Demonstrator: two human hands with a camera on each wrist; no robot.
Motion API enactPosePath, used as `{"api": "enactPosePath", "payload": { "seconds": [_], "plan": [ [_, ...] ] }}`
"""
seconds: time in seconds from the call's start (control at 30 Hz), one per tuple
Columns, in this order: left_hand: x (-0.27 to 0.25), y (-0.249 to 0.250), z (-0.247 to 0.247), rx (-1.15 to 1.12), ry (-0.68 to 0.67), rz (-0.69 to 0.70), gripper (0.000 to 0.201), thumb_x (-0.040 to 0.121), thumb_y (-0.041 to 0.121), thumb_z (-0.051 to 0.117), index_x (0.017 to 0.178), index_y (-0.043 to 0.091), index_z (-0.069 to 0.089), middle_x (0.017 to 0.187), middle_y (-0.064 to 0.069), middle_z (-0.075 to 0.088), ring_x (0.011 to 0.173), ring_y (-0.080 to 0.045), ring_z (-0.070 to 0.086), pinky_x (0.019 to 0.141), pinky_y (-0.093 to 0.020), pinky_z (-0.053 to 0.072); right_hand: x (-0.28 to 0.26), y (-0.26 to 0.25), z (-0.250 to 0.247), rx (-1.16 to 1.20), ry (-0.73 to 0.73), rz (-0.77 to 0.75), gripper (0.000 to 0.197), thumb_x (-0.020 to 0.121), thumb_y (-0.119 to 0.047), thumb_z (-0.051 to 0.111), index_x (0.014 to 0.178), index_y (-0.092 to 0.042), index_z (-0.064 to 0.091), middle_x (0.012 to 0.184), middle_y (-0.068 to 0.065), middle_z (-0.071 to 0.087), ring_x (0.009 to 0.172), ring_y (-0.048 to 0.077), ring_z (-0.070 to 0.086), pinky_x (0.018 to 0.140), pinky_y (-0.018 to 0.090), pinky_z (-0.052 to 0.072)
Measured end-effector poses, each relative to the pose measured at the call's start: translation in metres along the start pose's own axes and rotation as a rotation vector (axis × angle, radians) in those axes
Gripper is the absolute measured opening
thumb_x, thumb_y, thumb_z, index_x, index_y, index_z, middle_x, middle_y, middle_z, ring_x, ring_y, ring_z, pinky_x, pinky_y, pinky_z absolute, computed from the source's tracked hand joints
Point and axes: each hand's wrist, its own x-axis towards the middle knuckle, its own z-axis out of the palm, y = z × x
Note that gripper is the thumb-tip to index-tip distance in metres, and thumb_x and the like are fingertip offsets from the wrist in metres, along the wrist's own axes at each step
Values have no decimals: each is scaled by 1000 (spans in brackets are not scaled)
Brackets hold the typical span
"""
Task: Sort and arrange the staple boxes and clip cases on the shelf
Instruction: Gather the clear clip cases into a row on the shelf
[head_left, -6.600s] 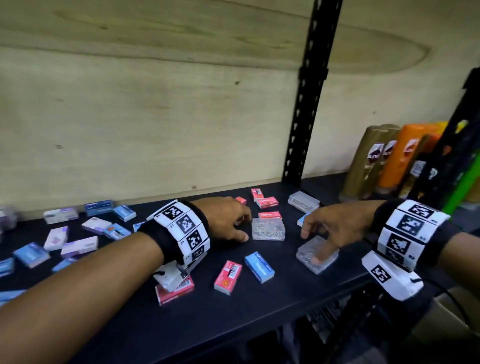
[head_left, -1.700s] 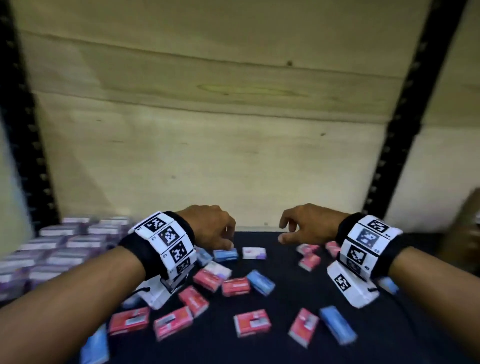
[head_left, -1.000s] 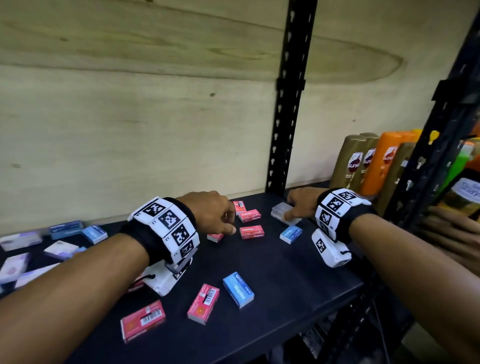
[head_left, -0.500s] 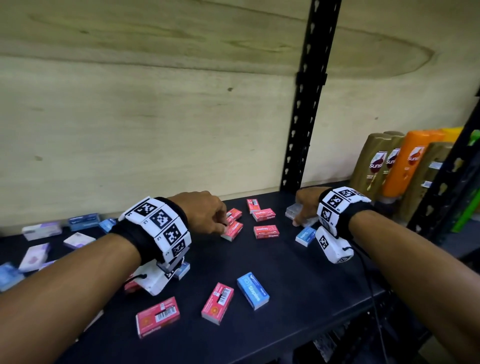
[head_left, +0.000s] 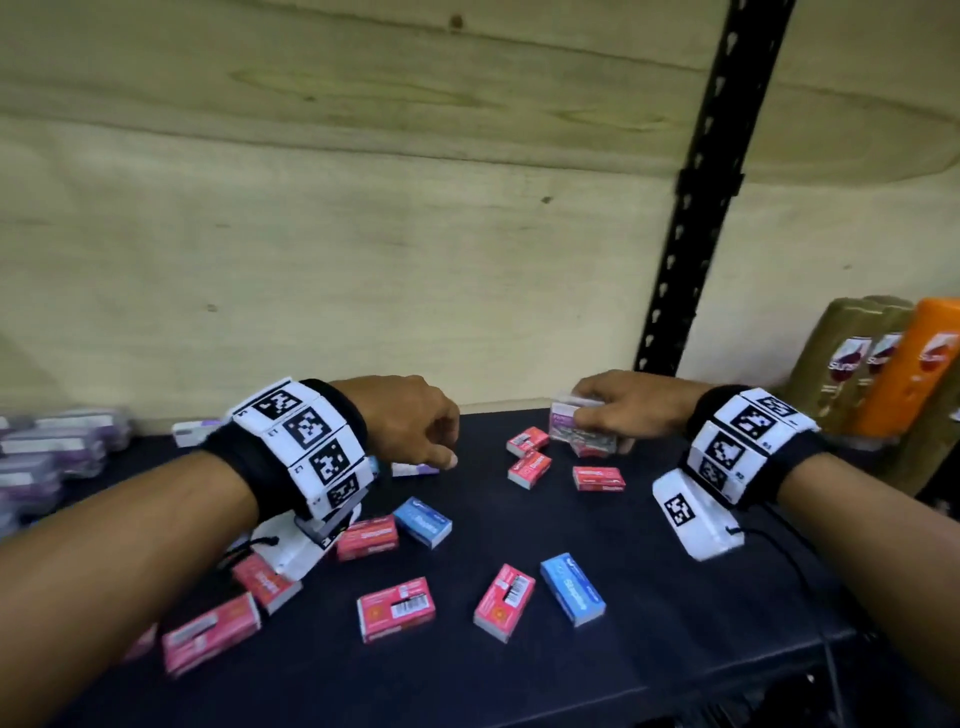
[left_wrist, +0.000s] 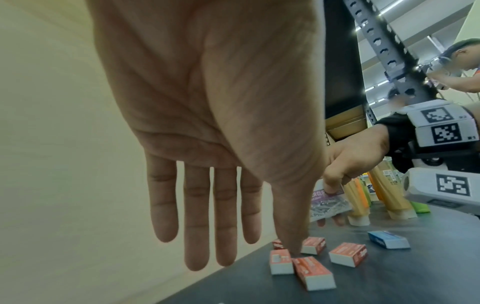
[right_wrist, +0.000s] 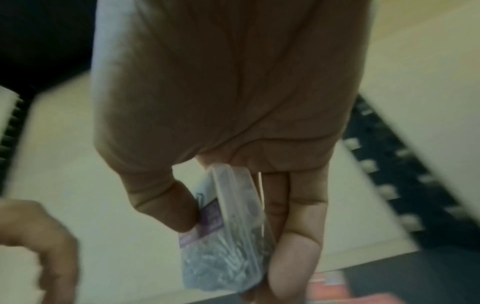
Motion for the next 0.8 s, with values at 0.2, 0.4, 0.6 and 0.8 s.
{"api": "enactPosePath", "payload": {
  "seconds": [0.2,0.4,0.6,0.8],
  "plan": [
    [-74,-53,5,14,-41,-168,39,87,55,59,117,31,58,110,12,64,93,-11,60,85,-33,50,12,-92,31,-15,-104,-283,6,96,-23,54,100,-24,58,93,3,70,76,19,69,66,27,54],
    [-149,-103,13,4,-31,-373,36,89,50,60,118,29,58,107,10,63,91,-13,57,82,-28,46,29,-184,58,-33,-181,-479,16,96,-29,55,109,-21,60,99,4,72,87,25,72,82,41,57],
    [-231,-146,21,-36,-48,-588,30,91,39,60,120,30,57,113,12,64,87,-10,57,84,-26,46,37,-261,92,-74,-272,-624,18,99,-26,54,113,-17,58,101,12,73,71,22,68,70,34,56],
    [-291,-169,33,-99,-94,-764,32,88,18,53,116,34,59,110,12,63,93,-11,58,85,-28,48,35,-313,121,-142,-309,-706,21,97,-28,55,112,-14,60,98,7,75,67,13,67,68,23,53]
  ]
}}
